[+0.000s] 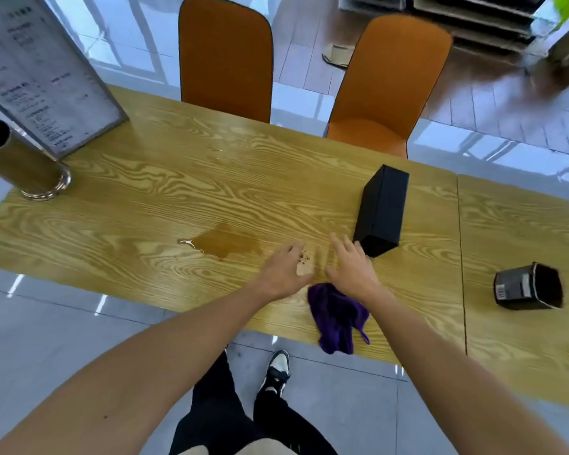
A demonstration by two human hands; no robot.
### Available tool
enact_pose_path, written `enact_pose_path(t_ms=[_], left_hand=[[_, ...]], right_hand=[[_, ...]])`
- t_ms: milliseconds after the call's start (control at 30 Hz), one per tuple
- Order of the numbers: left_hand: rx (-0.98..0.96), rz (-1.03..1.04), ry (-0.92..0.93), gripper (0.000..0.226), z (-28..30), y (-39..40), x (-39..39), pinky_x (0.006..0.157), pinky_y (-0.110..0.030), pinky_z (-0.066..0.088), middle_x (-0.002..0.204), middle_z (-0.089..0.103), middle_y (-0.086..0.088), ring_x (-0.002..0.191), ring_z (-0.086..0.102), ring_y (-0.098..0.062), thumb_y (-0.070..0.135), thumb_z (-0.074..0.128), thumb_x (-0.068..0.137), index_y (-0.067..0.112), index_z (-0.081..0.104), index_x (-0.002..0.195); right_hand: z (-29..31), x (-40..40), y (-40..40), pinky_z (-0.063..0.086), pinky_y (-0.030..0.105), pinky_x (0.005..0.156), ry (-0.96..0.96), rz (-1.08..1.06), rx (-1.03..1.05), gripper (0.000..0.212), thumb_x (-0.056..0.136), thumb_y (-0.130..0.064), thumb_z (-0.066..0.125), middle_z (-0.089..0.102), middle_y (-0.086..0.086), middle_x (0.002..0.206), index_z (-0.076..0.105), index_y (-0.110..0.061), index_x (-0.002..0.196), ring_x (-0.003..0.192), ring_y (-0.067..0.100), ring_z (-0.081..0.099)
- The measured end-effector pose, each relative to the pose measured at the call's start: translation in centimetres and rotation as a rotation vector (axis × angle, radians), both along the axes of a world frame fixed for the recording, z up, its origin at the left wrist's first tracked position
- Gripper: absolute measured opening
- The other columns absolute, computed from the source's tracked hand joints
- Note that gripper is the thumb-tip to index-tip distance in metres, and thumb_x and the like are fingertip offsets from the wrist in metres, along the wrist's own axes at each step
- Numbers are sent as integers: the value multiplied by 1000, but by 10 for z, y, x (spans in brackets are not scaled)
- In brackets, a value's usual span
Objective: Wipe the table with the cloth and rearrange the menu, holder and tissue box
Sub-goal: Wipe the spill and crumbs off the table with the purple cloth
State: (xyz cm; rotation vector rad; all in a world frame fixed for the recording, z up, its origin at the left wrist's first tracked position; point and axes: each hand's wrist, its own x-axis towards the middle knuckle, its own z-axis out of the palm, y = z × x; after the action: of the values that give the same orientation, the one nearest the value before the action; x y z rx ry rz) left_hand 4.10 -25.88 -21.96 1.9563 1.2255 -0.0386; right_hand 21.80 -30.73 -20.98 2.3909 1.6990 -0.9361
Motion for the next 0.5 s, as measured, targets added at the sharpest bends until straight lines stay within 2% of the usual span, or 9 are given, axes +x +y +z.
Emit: enact_pose_path(t_ms=[67, 167, 267, 333, 433, 500], left_hand=[[-94, -28, 11, 86, -16, -17, 7, 117, -38, 33, 160, 32, -7, 146, 32, -25, 44, 68, 90, 15, 24, 158], [-206, -56, 38, 83, -36, -39, 15, 115, -40, 36, 157, 39, -7, 144, 37, -25, 40, 69, 89, 13, 28, 156], [-266, -24, -23, 54, -47, -54, 21, 100, -43, 49, 128, 63, -5, 120, 58, -24, 30, 72, 86, 16, 52, 135], [-272, 21, -55, 45, -54, -60, 24, 95, -42, 51, 117, 65, 0, 111, 61, -21, 28, 74, 83, 20, 56, 124], [-349, 123, -66, 44, -66, -64, 28, 91, -41, 54, 112, 64, -3, 103, 63, -22, 30, 77, 76, 17, 58, 113], [-414, 183, -75, 27, -69, -66, 29, 76, -37, 56, 94, 67, -5, 88, 67, -24, 24, 78, 75, 14, 61, 93]], right_hand=[[-15, 6, -18, 25, 56, 122, 36, -9, -77, 76, 101, -29, 54, 15, 6, 171, 11, -27, 164, 156, 34, 13], [-33, 13, -40, 33, 46, 119, 117, 19, -203, 78, 97, -22, 58, 26, 8, 167, 17, -24, 163, 151, 33, 28], [-45, 15, -53, 39, 44, 114, 139, 35, -214, 77, 94, -18, 62, 40, 10, 159, 24, -20, 162, 143, 32, 39], [-50, 15, -57, 39, 46, 114, 102, 31, -179, 74, 93, -18, 64, 43, 11, 155, 31, -18, 159, 141, 33, 40], [-52, 13, -56, 49, 45, 100, 62, 7, -183, 49, 94, -22, 63, 46, 12, 140, 50, -14, 140, 124, 34, 53], [-50, 11, -55, 52, 41, 86, 87, -21, -167, 32, 93, -24, 61, 50, 11, 128, 57, -14, 123, 106, 31, 59]])
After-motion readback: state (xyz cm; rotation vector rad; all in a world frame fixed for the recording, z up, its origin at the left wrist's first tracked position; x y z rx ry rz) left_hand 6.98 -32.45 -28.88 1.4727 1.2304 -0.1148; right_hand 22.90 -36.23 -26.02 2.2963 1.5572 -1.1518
